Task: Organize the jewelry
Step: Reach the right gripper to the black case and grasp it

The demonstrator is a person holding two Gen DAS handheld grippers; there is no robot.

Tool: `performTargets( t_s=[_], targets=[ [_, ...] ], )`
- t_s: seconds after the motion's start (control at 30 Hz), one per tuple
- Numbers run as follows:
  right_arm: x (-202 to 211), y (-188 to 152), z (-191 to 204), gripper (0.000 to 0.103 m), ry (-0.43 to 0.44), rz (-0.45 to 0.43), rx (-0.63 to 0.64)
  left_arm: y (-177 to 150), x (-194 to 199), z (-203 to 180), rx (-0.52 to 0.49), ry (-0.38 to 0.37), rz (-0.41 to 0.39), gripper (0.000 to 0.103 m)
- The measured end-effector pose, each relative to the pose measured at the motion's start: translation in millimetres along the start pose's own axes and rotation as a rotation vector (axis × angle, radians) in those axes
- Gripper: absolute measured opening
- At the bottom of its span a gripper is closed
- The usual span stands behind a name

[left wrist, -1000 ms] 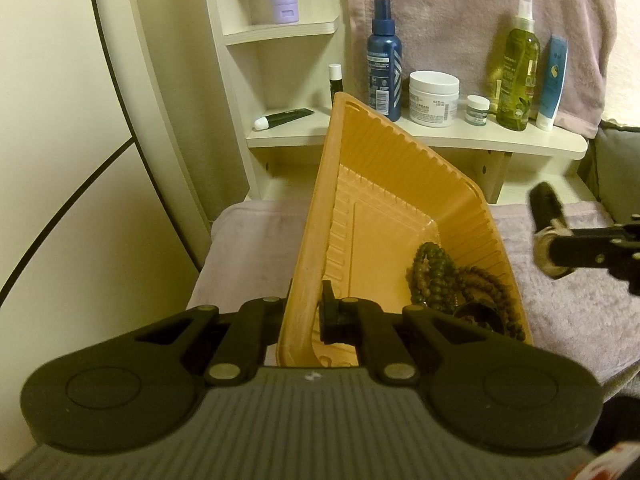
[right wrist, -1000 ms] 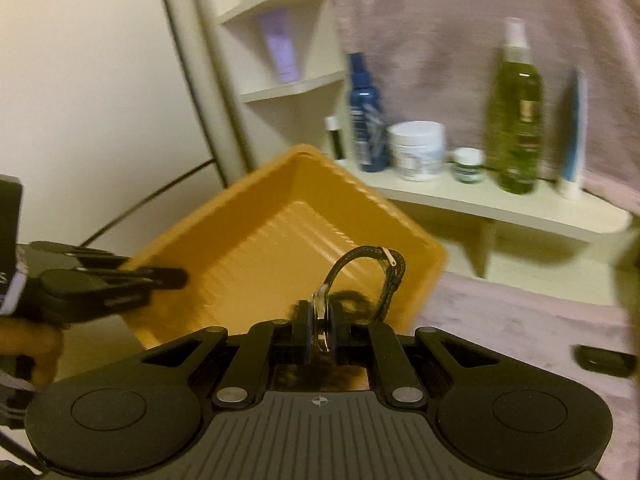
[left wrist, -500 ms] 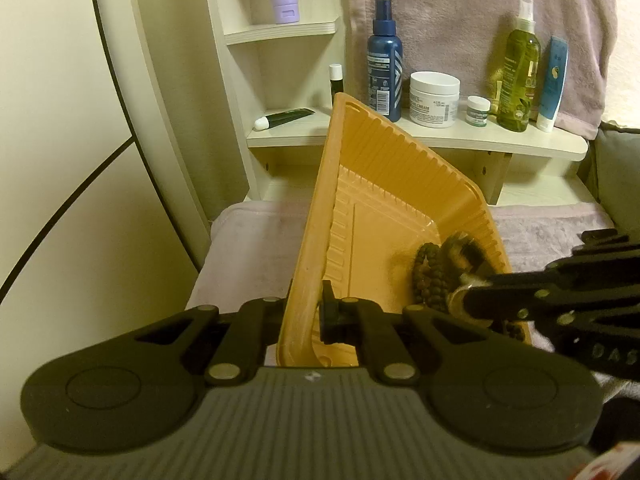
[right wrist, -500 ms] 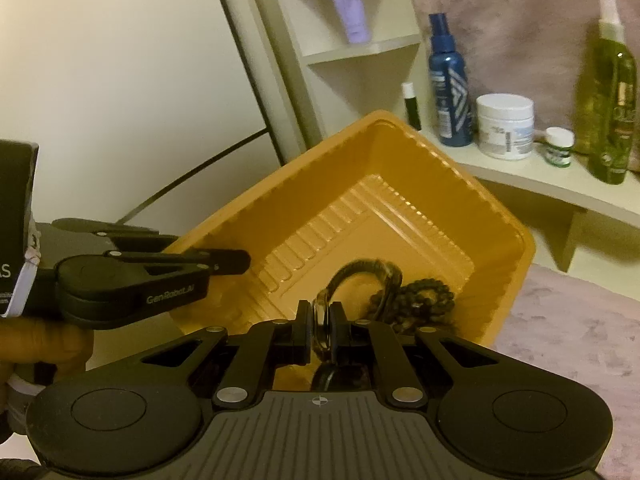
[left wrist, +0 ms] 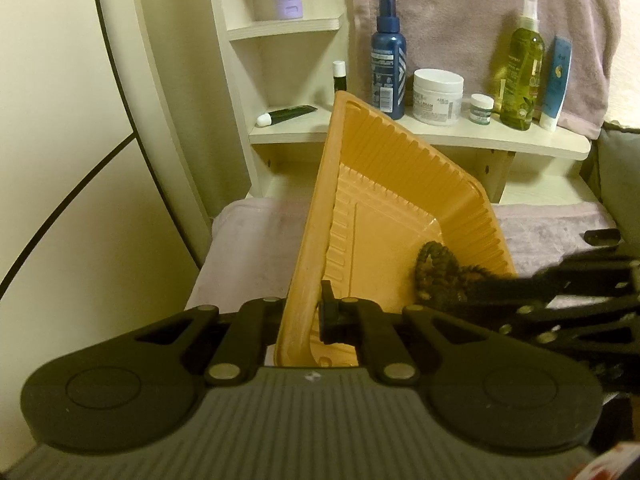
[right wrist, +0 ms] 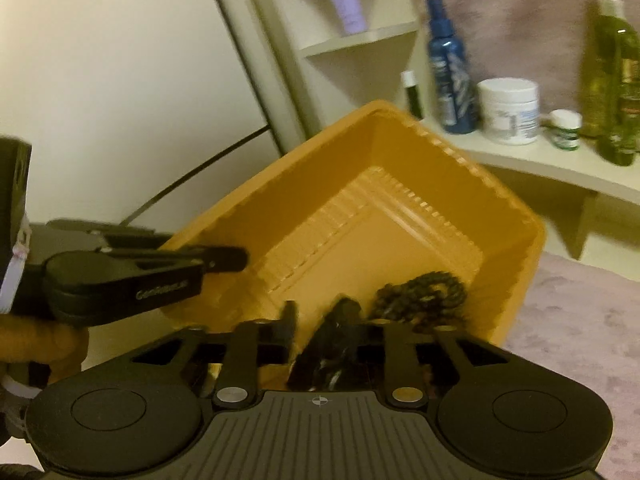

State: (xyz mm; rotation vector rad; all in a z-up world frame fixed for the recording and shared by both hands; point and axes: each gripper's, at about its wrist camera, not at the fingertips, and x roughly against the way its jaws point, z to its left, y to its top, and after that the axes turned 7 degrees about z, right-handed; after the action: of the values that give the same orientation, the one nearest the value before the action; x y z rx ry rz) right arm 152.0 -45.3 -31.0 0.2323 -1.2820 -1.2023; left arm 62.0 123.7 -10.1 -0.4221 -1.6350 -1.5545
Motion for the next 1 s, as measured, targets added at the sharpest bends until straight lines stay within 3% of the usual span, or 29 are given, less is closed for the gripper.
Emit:
performTargets(
  t_s=[0.23,0.57,1.0],
  targets=[
    [29,-17,-29,0.037,-0.139,-0.071,-0.094,0,-1,-1,0.000,0.003,-0.001,0.006],
    [73,-63,-82,0.040,-0.359,-0.078,-0.266,0,-1,-2,-0.003,0.006,-0.002,0.006],
    [99,-91,-122,0.045,-0.518,-0.074,-0.365,0,1,-5,-0.008,0.007,-0.003,0.006]
  ],
)
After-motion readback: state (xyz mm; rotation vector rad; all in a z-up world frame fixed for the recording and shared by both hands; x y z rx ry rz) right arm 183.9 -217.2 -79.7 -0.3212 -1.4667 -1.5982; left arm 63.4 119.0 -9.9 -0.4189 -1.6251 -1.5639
